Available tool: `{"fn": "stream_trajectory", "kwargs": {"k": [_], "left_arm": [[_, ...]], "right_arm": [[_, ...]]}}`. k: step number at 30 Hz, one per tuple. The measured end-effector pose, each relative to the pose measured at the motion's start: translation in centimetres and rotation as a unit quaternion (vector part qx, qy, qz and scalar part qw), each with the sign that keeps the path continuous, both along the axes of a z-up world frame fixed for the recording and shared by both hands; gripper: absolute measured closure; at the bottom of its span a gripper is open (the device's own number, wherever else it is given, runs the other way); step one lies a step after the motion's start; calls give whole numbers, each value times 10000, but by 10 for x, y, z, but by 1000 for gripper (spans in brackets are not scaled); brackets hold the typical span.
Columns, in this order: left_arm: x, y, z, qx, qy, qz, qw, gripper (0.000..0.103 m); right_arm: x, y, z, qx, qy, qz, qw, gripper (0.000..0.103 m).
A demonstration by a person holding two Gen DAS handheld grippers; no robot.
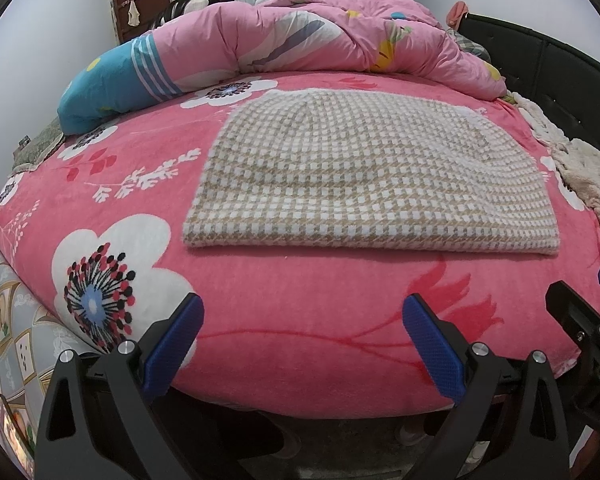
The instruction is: Fold large clothes
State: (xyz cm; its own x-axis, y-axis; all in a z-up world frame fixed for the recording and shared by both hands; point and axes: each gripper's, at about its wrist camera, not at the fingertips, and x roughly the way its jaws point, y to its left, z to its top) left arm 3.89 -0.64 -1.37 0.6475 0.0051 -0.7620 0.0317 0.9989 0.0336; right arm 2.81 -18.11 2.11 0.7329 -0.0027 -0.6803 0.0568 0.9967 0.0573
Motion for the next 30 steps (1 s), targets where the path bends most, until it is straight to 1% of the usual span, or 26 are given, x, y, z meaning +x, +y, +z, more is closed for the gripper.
{"fn": "stream_trajectory", "kwargs": {"k": [30], "left_arm": [[0,-1,4,24,-48,30,10000,5]], "right_arm": [[2,0,1,-15,-9,53,10000,8]]}}
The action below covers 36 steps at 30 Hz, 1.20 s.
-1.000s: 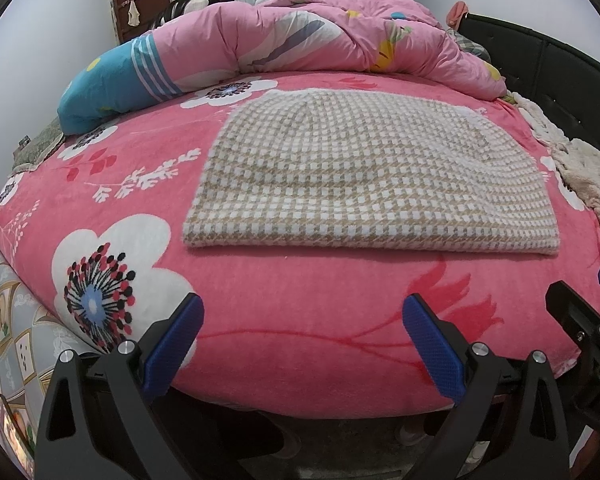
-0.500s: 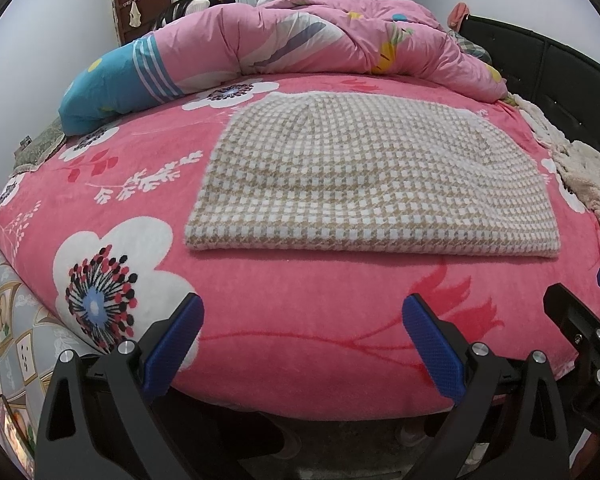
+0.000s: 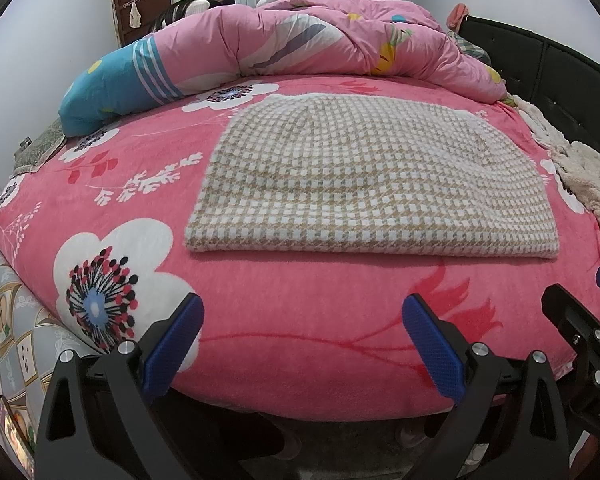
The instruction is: Fold large clothes
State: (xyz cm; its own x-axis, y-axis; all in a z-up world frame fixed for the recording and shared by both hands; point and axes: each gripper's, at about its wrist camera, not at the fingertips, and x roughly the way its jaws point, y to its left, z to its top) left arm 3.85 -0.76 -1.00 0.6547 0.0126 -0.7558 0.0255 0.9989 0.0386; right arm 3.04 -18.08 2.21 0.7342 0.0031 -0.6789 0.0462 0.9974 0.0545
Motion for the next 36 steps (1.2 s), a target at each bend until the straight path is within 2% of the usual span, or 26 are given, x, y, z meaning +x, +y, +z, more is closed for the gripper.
{"fn": "stream_trajectory", "kwargs": {"k": [36], "left_arm": [[-2,1,1,-22,8,13,10000,5]], "right_arm": [[-4,1,2,0,24,31,10000,8]]}}
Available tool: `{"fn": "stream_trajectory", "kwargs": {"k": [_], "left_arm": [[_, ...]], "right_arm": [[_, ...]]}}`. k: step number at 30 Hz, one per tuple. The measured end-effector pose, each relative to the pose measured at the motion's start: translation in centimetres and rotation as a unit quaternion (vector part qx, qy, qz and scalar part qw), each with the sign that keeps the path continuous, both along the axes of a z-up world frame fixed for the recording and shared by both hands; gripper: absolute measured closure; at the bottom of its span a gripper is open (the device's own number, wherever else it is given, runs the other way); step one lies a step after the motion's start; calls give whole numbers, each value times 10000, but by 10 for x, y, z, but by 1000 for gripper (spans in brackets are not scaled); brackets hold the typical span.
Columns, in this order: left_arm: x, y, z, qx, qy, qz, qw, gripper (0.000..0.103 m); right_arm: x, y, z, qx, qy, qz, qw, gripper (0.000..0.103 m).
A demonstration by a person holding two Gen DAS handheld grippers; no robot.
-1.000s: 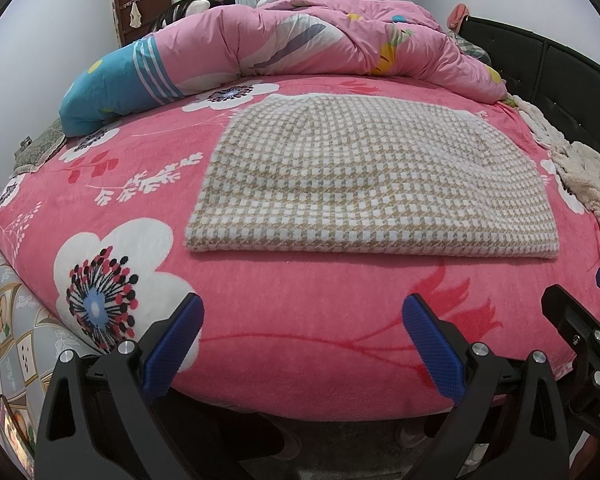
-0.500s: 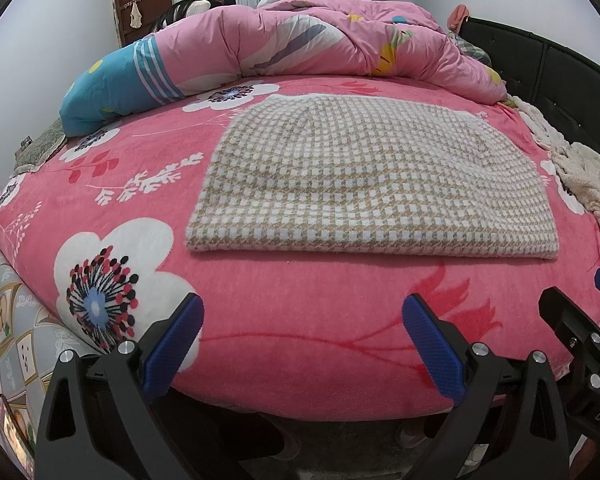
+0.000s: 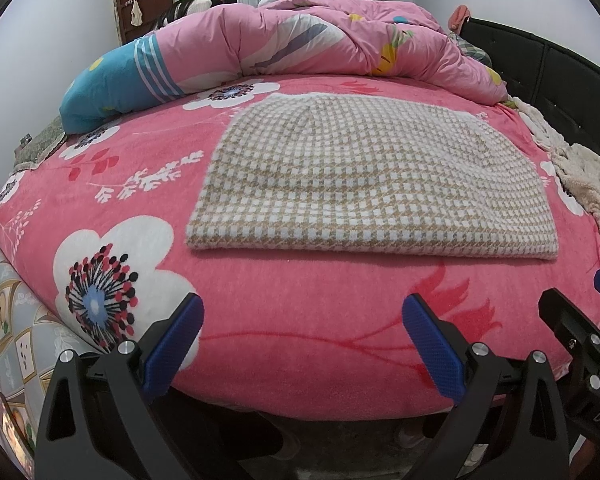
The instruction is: Fold large clothes
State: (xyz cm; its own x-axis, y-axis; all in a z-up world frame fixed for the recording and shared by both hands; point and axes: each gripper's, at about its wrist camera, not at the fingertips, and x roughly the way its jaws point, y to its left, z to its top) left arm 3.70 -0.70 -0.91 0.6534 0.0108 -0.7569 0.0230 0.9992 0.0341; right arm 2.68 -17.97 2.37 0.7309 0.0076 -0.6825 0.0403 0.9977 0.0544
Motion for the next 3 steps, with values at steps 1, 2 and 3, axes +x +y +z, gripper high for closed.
{"fn": "stream_trajectory", "kwargs": {"k": [1,2,3], "left_arm": [[0,0,1,-3,1,2,10000,5],[0,0,0,-3,0,-1,10000,5],[0,0,0,2,-1,1,10000,5]], "right_arm": [[0,0,0,-2,-1,0,10000,8],[0,0,0,-1,0,2,10000,8],[0,0,0,-1,2,2,10000,8]]}}
